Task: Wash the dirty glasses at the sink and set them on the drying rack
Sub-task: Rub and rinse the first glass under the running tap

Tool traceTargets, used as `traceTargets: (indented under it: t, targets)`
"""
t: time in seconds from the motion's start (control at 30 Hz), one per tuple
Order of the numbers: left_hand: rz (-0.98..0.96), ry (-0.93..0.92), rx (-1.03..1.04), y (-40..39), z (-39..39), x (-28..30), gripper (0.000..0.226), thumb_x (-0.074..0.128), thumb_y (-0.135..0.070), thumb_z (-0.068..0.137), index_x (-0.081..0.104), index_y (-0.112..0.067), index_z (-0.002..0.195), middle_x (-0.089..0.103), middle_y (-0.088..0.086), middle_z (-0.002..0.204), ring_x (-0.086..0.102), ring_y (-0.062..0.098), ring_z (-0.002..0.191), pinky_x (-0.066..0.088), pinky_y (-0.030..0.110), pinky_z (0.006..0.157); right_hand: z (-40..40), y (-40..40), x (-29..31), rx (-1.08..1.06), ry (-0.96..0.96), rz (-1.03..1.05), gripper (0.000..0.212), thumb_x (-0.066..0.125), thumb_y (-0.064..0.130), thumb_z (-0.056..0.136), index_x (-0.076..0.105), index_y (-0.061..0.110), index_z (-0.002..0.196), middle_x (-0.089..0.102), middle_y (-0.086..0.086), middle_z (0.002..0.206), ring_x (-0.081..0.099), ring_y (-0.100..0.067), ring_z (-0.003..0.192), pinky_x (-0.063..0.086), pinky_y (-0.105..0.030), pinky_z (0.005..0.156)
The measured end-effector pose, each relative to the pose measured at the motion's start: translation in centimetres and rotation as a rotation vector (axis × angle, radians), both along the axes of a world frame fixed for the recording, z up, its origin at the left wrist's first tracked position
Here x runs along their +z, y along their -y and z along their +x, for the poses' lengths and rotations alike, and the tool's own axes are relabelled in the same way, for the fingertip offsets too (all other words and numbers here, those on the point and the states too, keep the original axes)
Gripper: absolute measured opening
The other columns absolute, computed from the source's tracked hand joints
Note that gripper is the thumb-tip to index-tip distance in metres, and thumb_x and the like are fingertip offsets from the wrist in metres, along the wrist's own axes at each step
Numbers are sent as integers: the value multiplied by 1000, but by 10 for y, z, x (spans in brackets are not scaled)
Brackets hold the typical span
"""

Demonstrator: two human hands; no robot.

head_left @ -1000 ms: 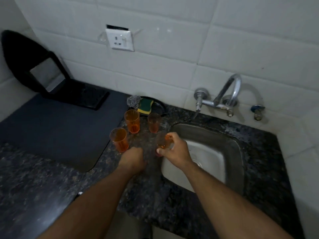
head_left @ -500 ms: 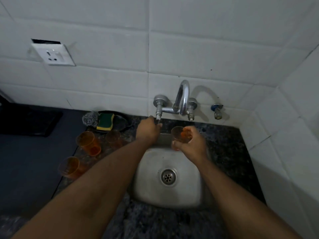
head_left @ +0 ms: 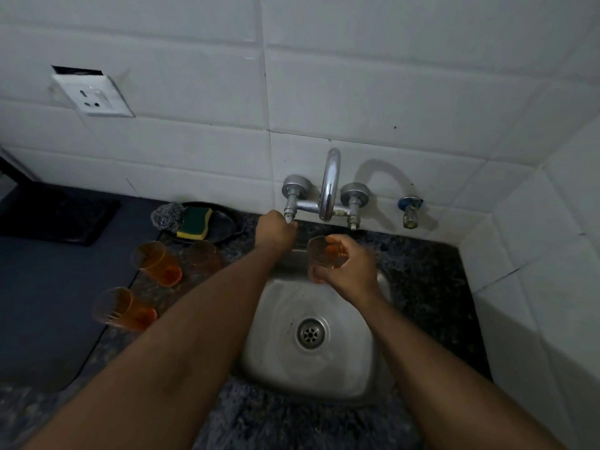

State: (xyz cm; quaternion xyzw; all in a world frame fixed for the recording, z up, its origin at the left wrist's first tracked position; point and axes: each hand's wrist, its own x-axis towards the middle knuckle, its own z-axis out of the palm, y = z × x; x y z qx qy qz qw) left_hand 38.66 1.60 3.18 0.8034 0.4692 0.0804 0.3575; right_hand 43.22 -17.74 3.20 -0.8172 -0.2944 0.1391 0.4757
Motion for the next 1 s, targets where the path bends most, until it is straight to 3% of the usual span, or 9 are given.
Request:
traceTargets:
  t: [0.37, 0.5, 0.6, 0.7, 0.8, 0.9, 1.0]
  targets:
    - [-32, 3, -12, -7, 2, -4, 35, 72, -33, 92, 74, 0, 103, 75, 17, 96, 72, 32, 88, 58, 36, 74, -8, 4, 8, -7, 0, 17, 55, 95, 19, 62, 70, 35, 108, 72, 22, 94, 67, 9, 90, 49, -5, 75]
    - [-36, 34, -19, -6, 0, -4, 34, 73, -33, 93, 76, 0, 102, 76, 16, 93, 72, 30, 85, 57, 35, 73, -17, 6, 8, -25, -12, 21, 54, 95, 21, 62, 69, 37, 106, 73, 19, 94, 68, 7, 88, 49, -6, 72]
    - [-29, 32, -52, 0, -6, 0, 33, 67, -32, 98, 77, -1, 97, 76, 16, 92, 70, 29, 83, 47, 29, 69, -21, 6, 5, -26, -7, 9, 51, 95, 27, 64, 71, 33, 108, 73, 19, 95, 67, 7, 89, 51, -8, 74]
    - [-12, -18, -84, 6, -19, 4, 25, 62, -21, 97, 75, -1, 97, 72, 16, 93, 69, 31, 90, 48, 32, 76, -23, 5, 5, -41, -10, 22, 52, 95, 26, 61, 73, 30, 109, 75, 17, 95, 69, 4, 89, 55, -16, 78]
    - [-30, -70, -261, 12, -37, -1, 19, 67, -14, 83, 78, -6, 97, 76, 9, 94, 72, 27, 93, 53, 27, 82, -22, 2, 3, -67, -53, 30, 59, 96, 21, 58, 72, 31, 110, 75, 18, 96, 68, 6, 90, 53, -13, 79]
    - [-165, 95, -530, 18, -54, -7, 50, 78, -5, 71, 74, -16, 119, 78, 0, 104, 74, 14, 98, 59, 29, 91, -23, -3, 2, -85, -87, 55, 65, 97, 19, 61, 71, 26, 119, 75, 15, 102, 68, 6, 94, 54, -17, 84]
    - [-144, 240, -620, 28, -60, -6, 73, 91, -3, 65, 65, -21, 131, 74, -7, 112, 70, 1, 101, 56, 15, 87, -27, -10, 5, -51, -106, 48, 68, 96, 18, 67, 67, 26, 128, 72, 18, 103, 66, 12, 96, 57, -23, 89]
